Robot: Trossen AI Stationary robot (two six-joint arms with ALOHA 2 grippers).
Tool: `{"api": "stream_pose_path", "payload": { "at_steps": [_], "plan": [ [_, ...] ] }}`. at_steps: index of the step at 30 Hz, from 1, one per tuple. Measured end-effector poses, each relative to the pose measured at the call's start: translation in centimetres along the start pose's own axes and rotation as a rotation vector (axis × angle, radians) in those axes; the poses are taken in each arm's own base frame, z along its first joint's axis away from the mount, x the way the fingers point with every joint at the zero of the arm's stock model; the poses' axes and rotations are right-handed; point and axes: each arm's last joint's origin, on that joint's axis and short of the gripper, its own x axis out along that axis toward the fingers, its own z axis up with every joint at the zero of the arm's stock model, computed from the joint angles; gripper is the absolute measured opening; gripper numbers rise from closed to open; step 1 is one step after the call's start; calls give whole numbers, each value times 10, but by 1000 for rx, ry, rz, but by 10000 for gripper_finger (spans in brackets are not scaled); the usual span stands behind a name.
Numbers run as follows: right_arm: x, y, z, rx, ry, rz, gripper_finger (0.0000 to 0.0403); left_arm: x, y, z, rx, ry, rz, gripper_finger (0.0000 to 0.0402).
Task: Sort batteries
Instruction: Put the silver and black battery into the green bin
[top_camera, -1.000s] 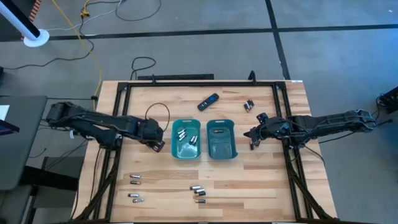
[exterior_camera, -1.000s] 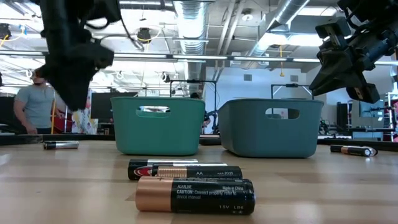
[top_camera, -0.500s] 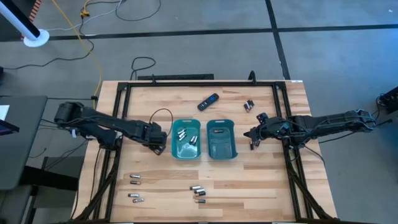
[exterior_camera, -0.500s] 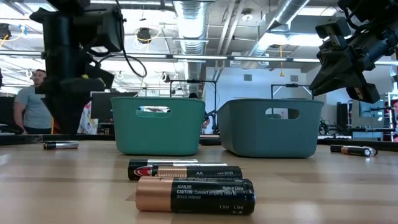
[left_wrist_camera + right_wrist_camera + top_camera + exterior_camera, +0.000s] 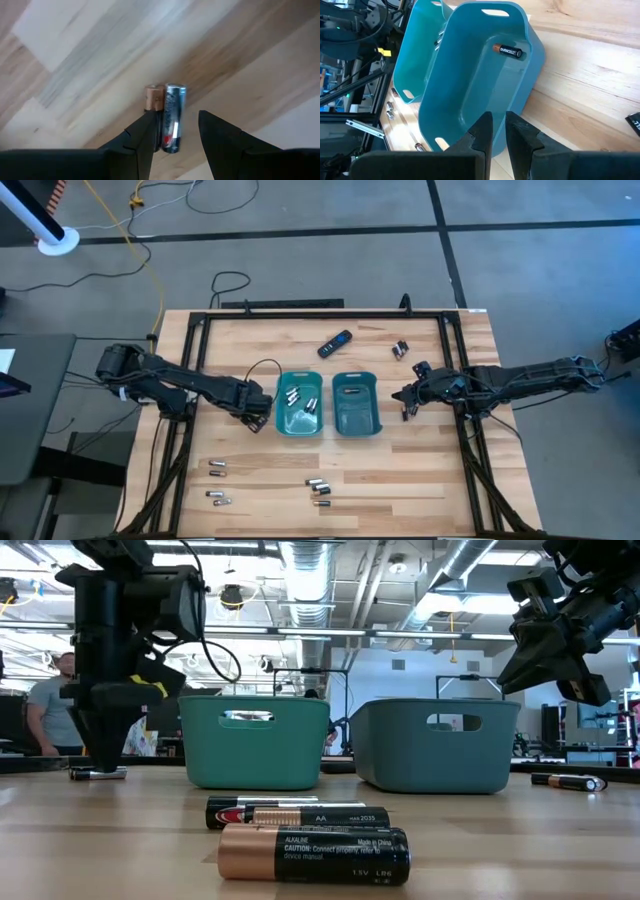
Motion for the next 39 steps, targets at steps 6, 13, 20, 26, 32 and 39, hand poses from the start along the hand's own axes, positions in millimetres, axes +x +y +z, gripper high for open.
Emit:
{"api": "stream_pose_path", "payload": {
  "at_steps": [6, 13, 20, 26, 32, 39],
  "plan": [
    [0, 0, 0, 21, 0, -1, 71, 1, -1, 0, -1, 12, -16, 144],
    [0, 0, 0, 24, 0, -2, 71, 1, -2, 0, -8, 6, -24, 144],
    [0, 0, 0, 24, 0, -3, 71, 1, -2, 0, -18, 14, -30, 144],
    [0, 0, 0, 23, 0, -3, 71, 1, -3, -1, -28, 52, -65, 144],
    [0, 0, 0, 18, 0, -4, 71, 6, -5, -2, -39, 68, -121, 128],
    [0, 0, 0, 16, 0, -4, 71, 16, -3, -13, -83, 75, -136, 97]
  ]
}}
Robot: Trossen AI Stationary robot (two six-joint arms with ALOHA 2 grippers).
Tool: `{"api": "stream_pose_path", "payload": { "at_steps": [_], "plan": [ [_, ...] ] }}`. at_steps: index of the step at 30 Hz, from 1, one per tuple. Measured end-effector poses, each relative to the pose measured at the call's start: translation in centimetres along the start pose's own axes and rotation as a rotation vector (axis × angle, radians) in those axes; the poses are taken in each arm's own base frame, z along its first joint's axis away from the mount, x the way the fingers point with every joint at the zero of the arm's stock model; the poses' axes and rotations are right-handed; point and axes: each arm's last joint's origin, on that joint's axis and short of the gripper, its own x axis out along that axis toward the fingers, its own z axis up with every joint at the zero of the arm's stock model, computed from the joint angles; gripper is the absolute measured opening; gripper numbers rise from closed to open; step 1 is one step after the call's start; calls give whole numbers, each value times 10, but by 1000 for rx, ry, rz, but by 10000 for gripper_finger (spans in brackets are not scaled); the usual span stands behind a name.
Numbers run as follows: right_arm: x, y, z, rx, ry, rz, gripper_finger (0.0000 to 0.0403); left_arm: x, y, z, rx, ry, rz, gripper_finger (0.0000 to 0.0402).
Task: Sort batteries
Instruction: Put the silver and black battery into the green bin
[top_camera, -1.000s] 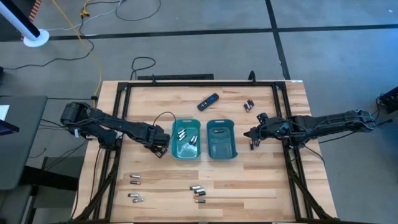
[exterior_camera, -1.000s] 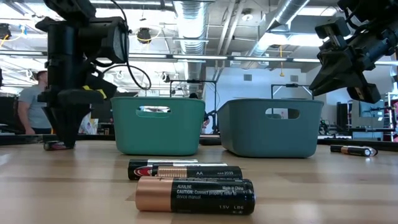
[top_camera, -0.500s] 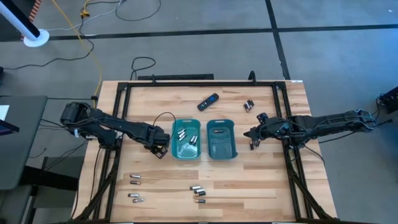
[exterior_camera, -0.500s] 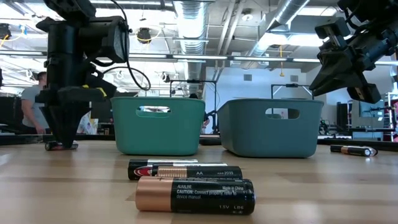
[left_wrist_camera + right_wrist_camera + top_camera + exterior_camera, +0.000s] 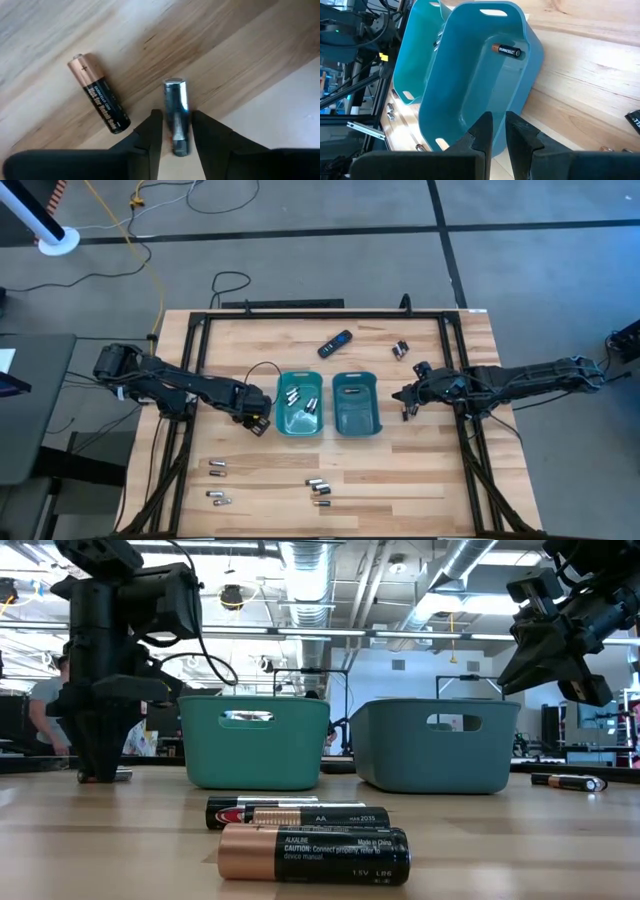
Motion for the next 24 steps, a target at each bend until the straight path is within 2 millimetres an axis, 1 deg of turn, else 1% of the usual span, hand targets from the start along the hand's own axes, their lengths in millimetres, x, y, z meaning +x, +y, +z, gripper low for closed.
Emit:
{"api": "stream_pose_path", "payload": {
  "at_steps": [6, 12, 14, 19, 21, 24],
  "plan": [
    [0, 0, 0, 0, 0, 0, 71, -1, -4, -4, 12, -10, -4, 41],
    [0, 0, 0, -2, 0, -1, 71, -14, -16, -3, 0, -18, -1, 38],
    [0, 0, 0, -5, 1, -2, 71, -23, -21, -1, -16, 2, -7, 38],
    [0, 0, 0, -5, 1, -4, 71, -46, -26, 2, -87, 28, 61, 38],
    [0, 0, 0, -7, 2, -5, 71, -59, -30, 4, -107, 34, 75, 38],
    [1, -1, 0, -59, 5, -12, 71, -81, -34, 8, -148, 25, 102, 38]
  ]
}}
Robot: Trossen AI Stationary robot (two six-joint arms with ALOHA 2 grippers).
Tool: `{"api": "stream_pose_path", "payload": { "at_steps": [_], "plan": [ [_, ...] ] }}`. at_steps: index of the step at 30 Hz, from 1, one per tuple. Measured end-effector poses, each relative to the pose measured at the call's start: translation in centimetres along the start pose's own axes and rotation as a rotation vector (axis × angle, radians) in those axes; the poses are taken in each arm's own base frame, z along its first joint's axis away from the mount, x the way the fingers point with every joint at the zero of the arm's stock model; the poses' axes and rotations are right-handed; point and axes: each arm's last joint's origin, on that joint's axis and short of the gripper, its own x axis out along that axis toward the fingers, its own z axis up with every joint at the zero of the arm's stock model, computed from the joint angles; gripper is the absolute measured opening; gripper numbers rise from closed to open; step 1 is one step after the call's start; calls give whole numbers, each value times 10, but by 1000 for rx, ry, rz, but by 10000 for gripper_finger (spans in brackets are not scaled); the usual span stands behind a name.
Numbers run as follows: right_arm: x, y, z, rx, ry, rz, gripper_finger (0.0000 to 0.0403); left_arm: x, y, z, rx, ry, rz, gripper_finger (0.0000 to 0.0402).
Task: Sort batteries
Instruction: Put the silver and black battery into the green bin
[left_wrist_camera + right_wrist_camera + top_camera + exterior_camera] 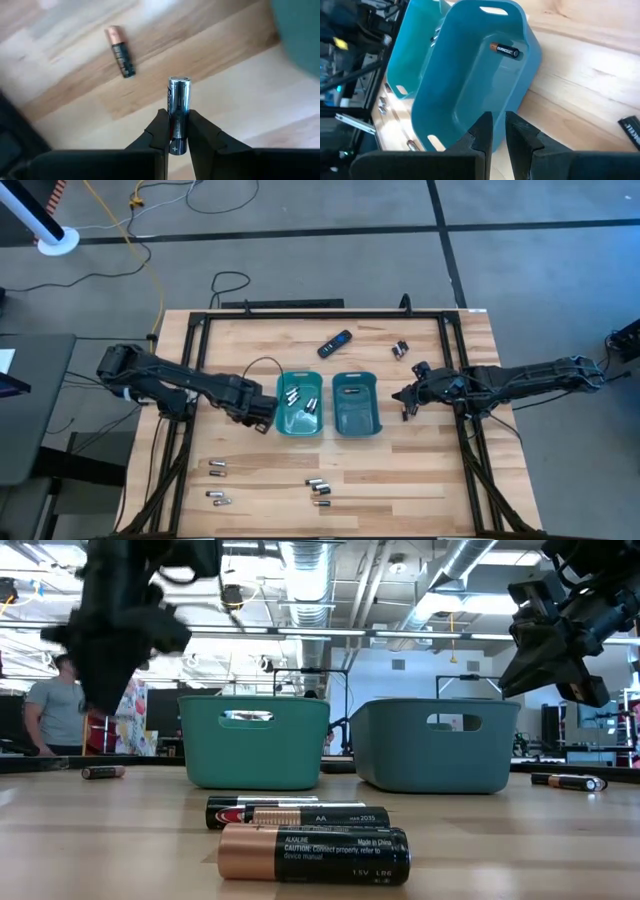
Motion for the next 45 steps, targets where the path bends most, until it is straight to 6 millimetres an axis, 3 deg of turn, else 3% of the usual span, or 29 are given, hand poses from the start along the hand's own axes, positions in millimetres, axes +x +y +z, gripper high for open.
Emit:
{"api": "stream_pose_path", "payload": {
  "at_steps": [8, 14, 17, 23, 27, 32, 37, 45],
  "plan": [
    [4, 0, -1, -52, 7, -15, 71, -62, -19, 20, -55, -216, -138, 38],
    [5, -1, -1, -54, 12, -27, 71, -78, -34, 43, -35, -378, -322, 38],
    [4, 0, -1, -55, 12, -21, 71, -75, -47, 55, 0, -426, -374, 38],
    [4, -1, -2, -61, 16, -31, 71, -43, -79, 71, 93, -331, -324, 38],
    [4, -5, -4, -157, 40, -73, 71, -21, -104, 79, 169, -262, -300, 38],
    [4, -8, -5, -159, 54, -101, 71, -8, -123, 86, 224, -239, -279, 47],
    [4, -8, -5, -144, 53, -99, 71, -3, -125, 94, 246, -240, -269, 49],
    [4, -8, -5, -140, 52, -99, 71, 15, -108, 106, 210, -208, -202, 51]
  ]
}}
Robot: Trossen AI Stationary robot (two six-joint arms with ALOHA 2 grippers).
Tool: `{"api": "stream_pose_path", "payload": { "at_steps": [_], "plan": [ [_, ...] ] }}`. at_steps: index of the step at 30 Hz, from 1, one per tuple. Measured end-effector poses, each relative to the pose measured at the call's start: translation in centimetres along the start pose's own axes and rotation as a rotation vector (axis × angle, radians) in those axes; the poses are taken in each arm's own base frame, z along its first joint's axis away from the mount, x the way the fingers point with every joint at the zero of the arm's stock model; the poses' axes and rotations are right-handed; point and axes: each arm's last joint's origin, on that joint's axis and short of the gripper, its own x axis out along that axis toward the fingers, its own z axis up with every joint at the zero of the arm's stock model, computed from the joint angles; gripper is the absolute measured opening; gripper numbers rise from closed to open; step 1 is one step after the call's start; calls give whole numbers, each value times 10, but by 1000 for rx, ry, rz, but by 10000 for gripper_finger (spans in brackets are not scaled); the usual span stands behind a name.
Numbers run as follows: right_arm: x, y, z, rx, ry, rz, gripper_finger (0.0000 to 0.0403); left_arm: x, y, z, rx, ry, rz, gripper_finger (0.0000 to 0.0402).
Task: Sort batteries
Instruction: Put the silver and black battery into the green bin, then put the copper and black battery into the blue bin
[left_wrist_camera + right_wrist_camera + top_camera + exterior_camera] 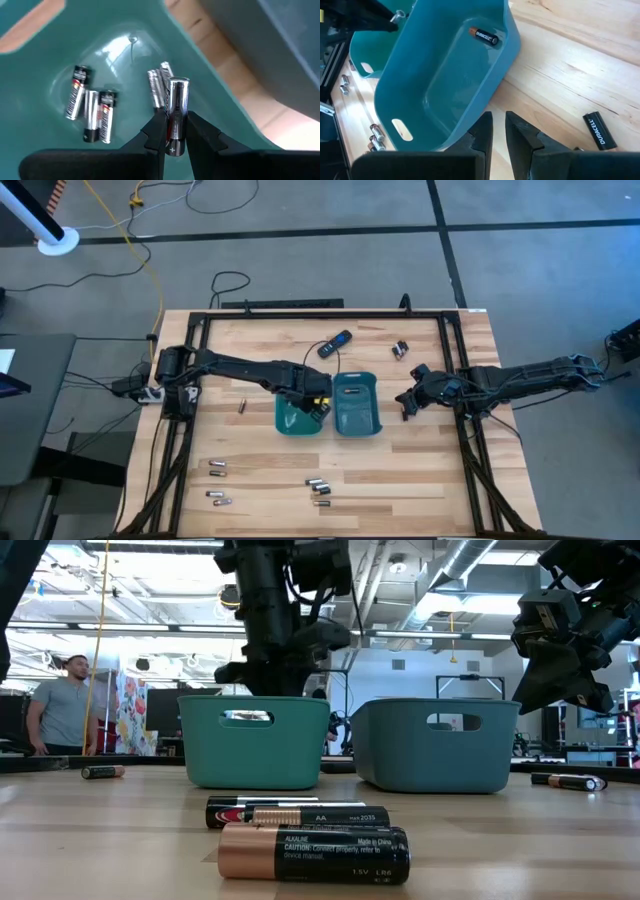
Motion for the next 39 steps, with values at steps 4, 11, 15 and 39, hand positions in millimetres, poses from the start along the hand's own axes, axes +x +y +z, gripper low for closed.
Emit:
{"api": "stream_pose_path", "payload": {
  "at_steps": [4, 11, 15, 39],
  "plan": [
    [0, 0, 0, 0, 0, 0, 71, 12, 9, -3, 8, 30, 8, 52],
    [0, 0, 0, 0, 1, -1, 71, 17, 9, -4, 5, 16, -18, 52],
    [0, 0, 0, 0, 2, -3, 71, 17, 9, -4, 5, 17, -17, 53],
    [-22, 18, 17, -112, -82, 98, 71, 4, 9, 4, 78, 74, -58, 111]
  ]
}}
